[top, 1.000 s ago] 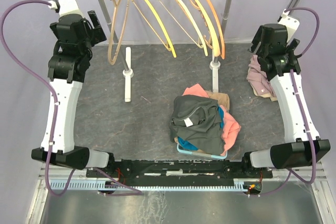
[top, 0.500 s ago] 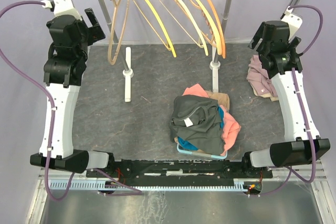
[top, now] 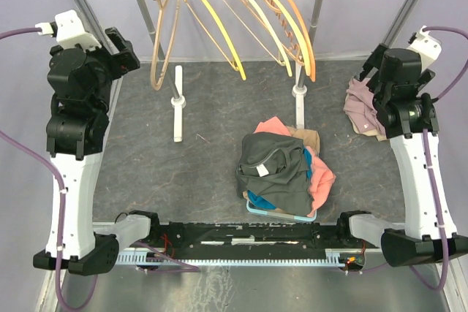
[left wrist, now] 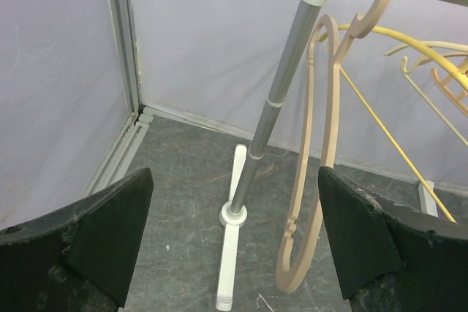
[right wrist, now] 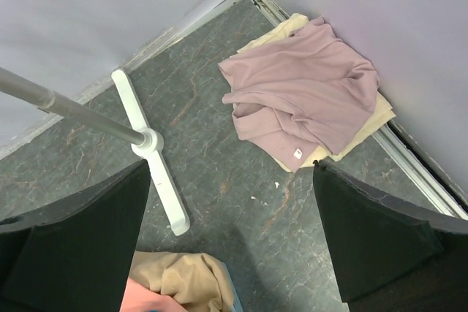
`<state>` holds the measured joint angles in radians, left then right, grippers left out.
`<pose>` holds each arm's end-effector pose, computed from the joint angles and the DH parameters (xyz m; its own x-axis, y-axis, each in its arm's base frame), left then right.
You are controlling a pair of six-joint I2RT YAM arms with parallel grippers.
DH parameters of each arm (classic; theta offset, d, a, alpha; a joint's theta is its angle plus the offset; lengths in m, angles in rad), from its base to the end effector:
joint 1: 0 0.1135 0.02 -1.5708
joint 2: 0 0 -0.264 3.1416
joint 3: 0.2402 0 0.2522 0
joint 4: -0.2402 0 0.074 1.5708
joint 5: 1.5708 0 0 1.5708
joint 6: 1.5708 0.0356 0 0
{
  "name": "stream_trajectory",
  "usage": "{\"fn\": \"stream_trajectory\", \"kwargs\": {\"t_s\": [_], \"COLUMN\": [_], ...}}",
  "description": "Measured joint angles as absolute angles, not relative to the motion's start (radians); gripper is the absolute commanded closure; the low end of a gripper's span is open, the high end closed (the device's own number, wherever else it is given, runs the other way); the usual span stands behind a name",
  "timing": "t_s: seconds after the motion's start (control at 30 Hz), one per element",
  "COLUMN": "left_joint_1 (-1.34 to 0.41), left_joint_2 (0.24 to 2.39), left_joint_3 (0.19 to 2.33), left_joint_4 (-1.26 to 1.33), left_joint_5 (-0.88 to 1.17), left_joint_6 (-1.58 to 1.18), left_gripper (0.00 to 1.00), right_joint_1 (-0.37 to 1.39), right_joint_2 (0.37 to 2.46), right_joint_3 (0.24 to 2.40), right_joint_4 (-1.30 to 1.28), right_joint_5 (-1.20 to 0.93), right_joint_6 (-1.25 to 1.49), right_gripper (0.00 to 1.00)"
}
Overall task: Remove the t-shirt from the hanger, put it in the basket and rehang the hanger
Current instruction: Reset both arms
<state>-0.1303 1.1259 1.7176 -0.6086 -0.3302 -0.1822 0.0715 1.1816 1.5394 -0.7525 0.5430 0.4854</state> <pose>0.1838 -0.0124 0.5364 0.0195 -0.1754 -0.9843 -0.1983 0.9643 -0.1758 0.2254 -0.0023 0.4596 -0.1458 0.3900 -0.9092 0.5457 0.7983 0.2550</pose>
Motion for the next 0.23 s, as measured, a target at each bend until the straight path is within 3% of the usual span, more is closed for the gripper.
{"fn": "stream_trajectory", "kwargs": {"t_s": [0.23], "left_joint_1": [-0.130], "left_joint_2": [1.103], "left_joint_3": [1.713], "left_joint_4": [-0.594], "left_joint_5": [-0.312], "left_joint_6": [-0.183], "left_gripper": [0.01], "right_joint_1": [0.072], "right_joint_2": [1.126], "right_joint_3": [1.506], "right_joint_4": [-0.788], "right_joint_5": [0.543], "right_joint_6": [0.491], "right_gripper": [0.01]}}
